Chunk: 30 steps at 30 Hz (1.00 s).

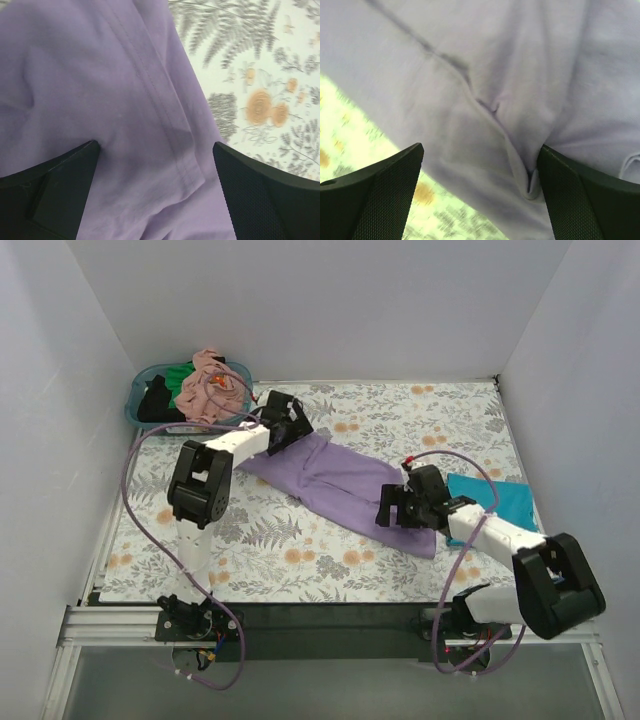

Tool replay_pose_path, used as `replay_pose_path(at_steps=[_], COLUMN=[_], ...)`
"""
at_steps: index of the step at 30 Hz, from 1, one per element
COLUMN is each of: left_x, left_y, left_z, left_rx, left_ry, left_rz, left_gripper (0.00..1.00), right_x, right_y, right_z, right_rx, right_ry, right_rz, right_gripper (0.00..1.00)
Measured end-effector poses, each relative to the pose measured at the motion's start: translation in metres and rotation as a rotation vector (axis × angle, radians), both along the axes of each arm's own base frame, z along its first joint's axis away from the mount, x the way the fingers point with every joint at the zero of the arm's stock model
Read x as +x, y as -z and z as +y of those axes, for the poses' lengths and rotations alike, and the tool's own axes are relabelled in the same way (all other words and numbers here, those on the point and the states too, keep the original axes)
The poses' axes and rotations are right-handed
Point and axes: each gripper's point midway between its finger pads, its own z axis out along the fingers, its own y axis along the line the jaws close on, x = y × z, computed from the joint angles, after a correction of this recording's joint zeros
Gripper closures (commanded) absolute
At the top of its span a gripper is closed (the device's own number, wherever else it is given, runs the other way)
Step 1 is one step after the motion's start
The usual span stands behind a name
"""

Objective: Fold and stack the t-shirts
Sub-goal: Fold the tshirt

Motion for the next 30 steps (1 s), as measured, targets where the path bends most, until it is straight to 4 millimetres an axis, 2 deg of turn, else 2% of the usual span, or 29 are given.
replay_pose_path(at_steps=[2,8,14,17,20,24,30], left_x=[0.013,0.069,0.093,0.101,0.106,0.112,0.121], left_y=[-0.001,-0.009,-0.016,-0.018,-0.021,-0.023,-0.030], left_z=[-0.021,-0.095,-0.142,-0.162,-0.176,-0.185,-0.189], left_rx=[-0.015,-0.152,-0.333,-0.445,-0.521,-0.584,-0.640], left_ry=[0.049,0.195,0.311,0.338,0.342,0.328,0.304], left_rz=[-0.015,-0.084,-0.161,-0.197,-0.227,-0.264,-0.318], left_gripper=[0.02,0.02,0.02,0.02,0.02,0.02,0.02], right_x=[-0.027,-0.096,-0.151,-0.164,-0.169,-0.171,-0.161], right_y=[0.002,-0.008,-0.012,-0.013,-0.014,-0.016,-0.026], right_z=[0.010,0.061,0.099,0.115,0.129,0.141,0.160], right_rx=[0.035,0.142,0.215,0.222,0.214,0.203,0.200], right_ry=[-0.005,-0.160,-0.336,-0.415,-0.461,-0.498,-0.525], right_rz=[0.016,0.079,0.164,0.181,0.197,0.208,0.187], right_gripper=[0.02,0.02,0.02,0.02,0.02,0.02,0.02])
